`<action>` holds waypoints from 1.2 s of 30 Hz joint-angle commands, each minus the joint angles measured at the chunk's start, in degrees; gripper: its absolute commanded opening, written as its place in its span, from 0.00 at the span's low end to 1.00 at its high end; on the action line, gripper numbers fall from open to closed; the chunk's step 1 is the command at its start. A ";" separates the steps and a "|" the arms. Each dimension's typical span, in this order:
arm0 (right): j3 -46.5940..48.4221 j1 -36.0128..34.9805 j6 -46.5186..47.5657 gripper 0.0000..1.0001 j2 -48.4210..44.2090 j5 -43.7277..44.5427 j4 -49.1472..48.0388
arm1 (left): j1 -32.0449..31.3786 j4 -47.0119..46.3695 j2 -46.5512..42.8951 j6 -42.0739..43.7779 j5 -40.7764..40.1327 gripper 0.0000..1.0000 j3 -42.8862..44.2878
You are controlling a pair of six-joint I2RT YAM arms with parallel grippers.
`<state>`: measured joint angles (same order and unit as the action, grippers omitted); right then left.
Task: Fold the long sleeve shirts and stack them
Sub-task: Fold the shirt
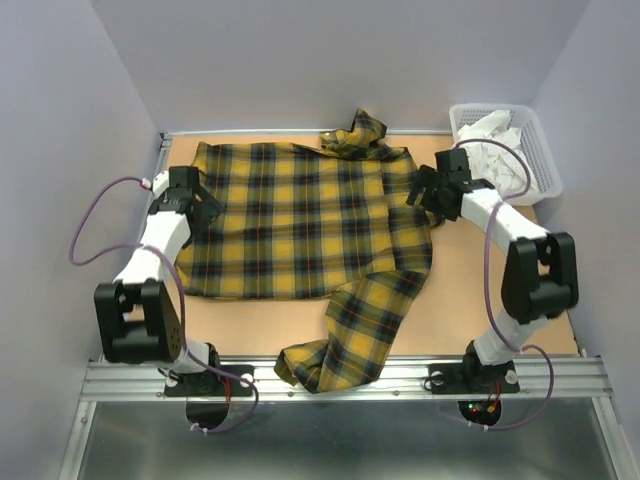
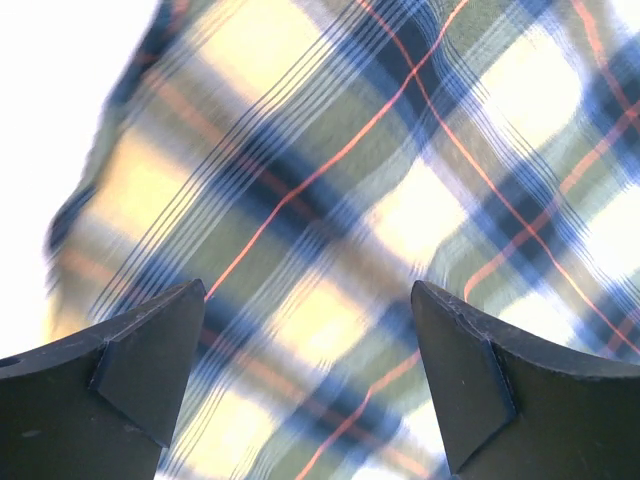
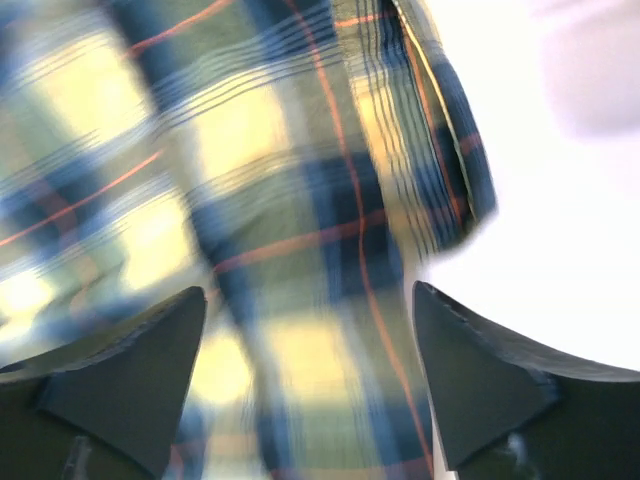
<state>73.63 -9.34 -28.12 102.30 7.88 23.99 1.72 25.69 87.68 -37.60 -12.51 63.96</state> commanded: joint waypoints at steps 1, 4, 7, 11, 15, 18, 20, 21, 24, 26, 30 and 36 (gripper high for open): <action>-6.46 0.47 0.26 0.93 -11.76 -1.99 -0.26 | 0.57 4.80 -8.48 -2.38 -3.04 0.96 -8.73; -12.61 0.47 -0.79 0.98 -18.79 -2.08 -0.08 | 1.09 6.82 -13.40 -4.49 -3.05 0.96 -14.99; -16.66 0.47 -1.76 1.00 -23.98 -3.22 0.44 | 1.27 9.01 -17.09 -6.77 -2.52 0.96 -19.48; -19.13 0.38 -2.64 1.00 -27.76 -5.24 0.97 | 1.45 11.48 -19.38 -9.59 -3.57 0.96 -22.65; -20.36 0.38 -2.38 1.00 -28.65 -5.51 1.24 | 1.36 13.15 -19.48 -12.58 -3.75 0.96 -22.30; -21.33 0.38 -2.38 1.00 -28.30 -5.86 1.24 | 1.62 13.42 -18.08 -13.81 -4.36 0.95 -23.18; -22.20 0.47 -2.38 1.00 -28.30 -6.29 1.24 | 1.62 13.16 -17.54 -14.51 -4.45 0.95 -23.10; -22.56 0.47 -2.38 1.00 -28.30 -6.21 1.24 | 1.71 12.72 -17.37 -14.78 -4.54 0.94 -23.27; -23.44 0.47 -2.29 1.00 -28.47 -6.30 1.15 | 2.15 10.96 -16.23 -15.39 -3.58 0.91 -24.15; -23.79 0.38 -2.20 1.00 -28.56 -6.56 1.24 | 2.15 10.08 -14.30 -15.57 -2.09 0.88 -24.76; -24.40 0.38 -2.29 1.00 -29.00 -6.21 1.24 | 2.15 8.85 -12.71 -15.92 -1.37 0.77 -25.82; -26.16 0.47 -3.43 0.99 -29.62 -5.07 2.02 | 2.15 9.99 -14.90 -14.52 -2.43 0.42 -24.59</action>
<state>49.43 -9.34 -30.28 74.41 1.93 26.20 3.60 34.39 75.11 -52.58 -13.52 38.57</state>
